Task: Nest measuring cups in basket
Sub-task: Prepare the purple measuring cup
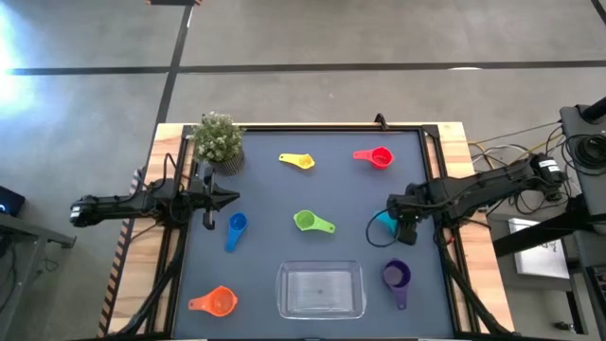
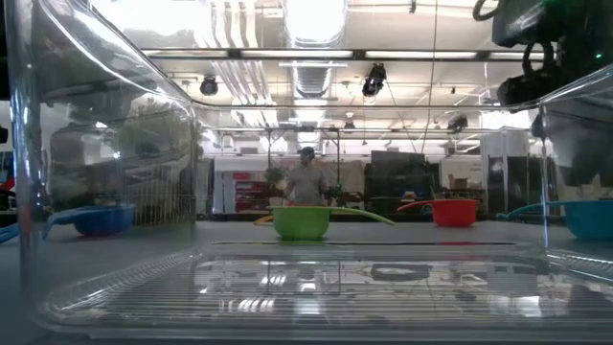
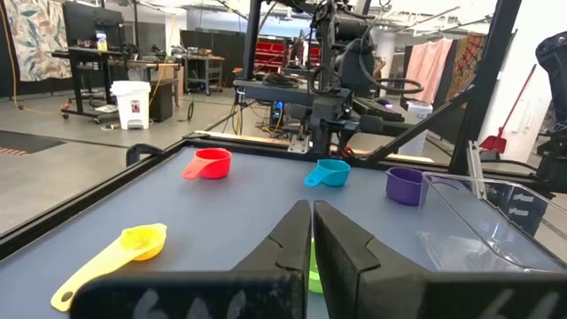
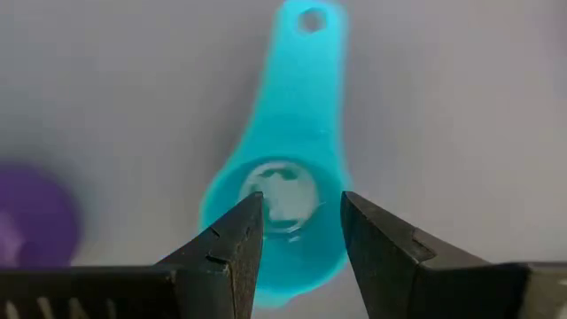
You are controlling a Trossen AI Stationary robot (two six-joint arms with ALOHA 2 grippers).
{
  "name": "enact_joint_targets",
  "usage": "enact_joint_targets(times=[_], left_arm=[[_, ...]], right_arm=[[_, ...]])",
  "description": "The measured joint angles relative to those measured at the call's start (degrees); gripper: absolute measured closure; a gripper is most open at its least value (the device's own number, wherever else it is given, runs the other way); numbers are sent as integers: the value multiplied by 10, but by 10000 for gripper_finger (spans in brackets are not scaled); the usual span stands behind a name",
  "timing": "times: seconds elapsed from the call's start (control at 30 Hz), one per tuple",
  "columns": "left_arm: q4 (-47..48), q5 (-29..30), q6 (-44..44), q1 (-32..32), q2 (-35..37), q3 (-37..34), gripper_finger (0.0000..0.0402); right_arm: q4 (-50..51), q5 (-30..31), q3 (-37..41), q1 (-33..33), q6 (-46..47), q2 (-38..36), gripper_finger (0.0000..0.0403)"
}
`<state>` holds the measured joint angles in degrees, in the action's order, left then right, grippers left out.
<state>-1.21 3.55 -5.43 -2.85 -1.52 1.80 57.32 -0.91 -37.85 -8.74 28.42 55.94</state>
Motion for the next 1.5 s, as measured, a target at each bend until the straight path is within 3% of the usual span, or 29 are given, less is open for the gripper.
enact_joint_targets(times=[0.47,0.67,1.23,1.5], left_arm=[[0,0,0,0,0,0,402],[0,0,0,0,0,0,402],[0,0,0,0,0,0,402],[0,0,0,0,0,0,402]], right_arm=[[-122,-6,-19,-190,65,2,262],[-137,-2,-19,-249,64,35,262],[-191,6,-19,-271,43,150,264],[-190,20,-19,-271,37,144,306]])
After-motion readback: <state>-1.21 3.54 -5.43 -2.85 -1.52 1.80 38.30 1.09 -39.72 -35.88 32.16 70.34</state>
